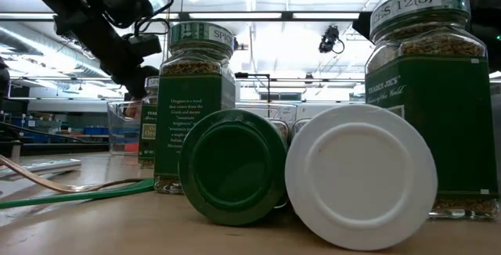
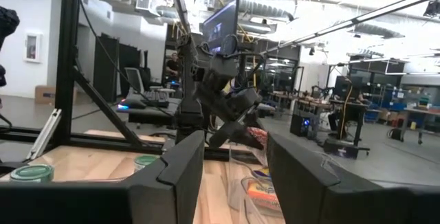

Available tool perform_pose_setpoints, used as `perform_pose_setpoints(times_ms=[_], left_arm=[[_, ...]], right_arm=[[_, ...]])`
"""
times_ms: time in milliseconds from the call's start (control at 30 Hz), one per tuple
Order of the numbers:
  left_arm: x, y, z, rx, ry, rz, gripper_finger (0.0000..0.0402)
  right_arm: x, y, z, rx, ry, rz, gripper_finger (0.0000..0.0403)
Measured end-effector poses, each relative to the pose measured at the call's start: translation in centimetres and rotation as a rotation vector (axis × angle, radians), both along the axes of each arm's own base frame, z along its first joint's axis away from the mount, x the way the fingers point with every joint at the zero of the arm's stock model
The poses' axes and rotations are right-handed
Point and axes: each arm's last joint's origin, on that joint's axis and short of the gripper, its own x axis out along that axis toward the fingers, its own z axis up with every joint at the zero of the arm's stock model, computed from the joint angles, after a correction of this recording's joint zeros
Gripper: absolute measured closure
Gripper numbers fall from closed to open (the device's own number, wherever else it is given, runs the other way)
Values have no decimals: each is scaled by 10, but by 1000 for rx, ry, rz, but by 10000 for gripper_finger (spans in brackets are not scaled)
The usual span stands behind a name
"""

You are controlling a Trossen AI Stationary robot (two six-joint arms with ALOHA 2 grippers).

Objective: Pick & Place Food Item
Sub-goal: Put the red noodle pack into the left transparent bin, then put the green spice bottle into the right transparent bin

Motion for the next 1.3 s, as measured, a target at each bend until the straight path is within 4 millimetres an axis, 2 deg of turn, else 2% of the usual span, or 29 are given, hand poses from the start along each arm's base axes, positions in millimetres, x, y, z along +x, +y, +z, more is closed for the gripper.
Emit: perform_pose_setpoints(times_ms=[167,267,567,667,833,967,1033,1133,1233,1300], left_arm=[[5,1,13,19,-19,-12,115],[8,2,23,24,-39,-18,88],[15,3,62,7,-51,-48,90],[20,3,79,-8,-95,-108,92],[31,-1,100,-77,-228,-335,93],[43,-8,108,-114,-495,-641,93],[47,-17,110,-73,-672,-780,93],[45,-31,98,11,-847,-891,93],[40,-41,77,21,-875,-909,93],[37,-45,60,-32,-842,-891,93]], right_arm=[[0,0,0,1,4,0,236],[0,0,-2,3,18,-6,236],[1,-1,-4,10,41,-24,236],[1,-1,-4,10,41,-24,236],[1,-1,-4,10,40,-24,236],[1,-1,-4,10,39,-24,236],[1,-1,-4,10,39,-24,236],[1,-1,-4,10,40,-24,236],[1,-1,-4,15,41,-23,236],[1,-1,-4,18,41,-22,236]])
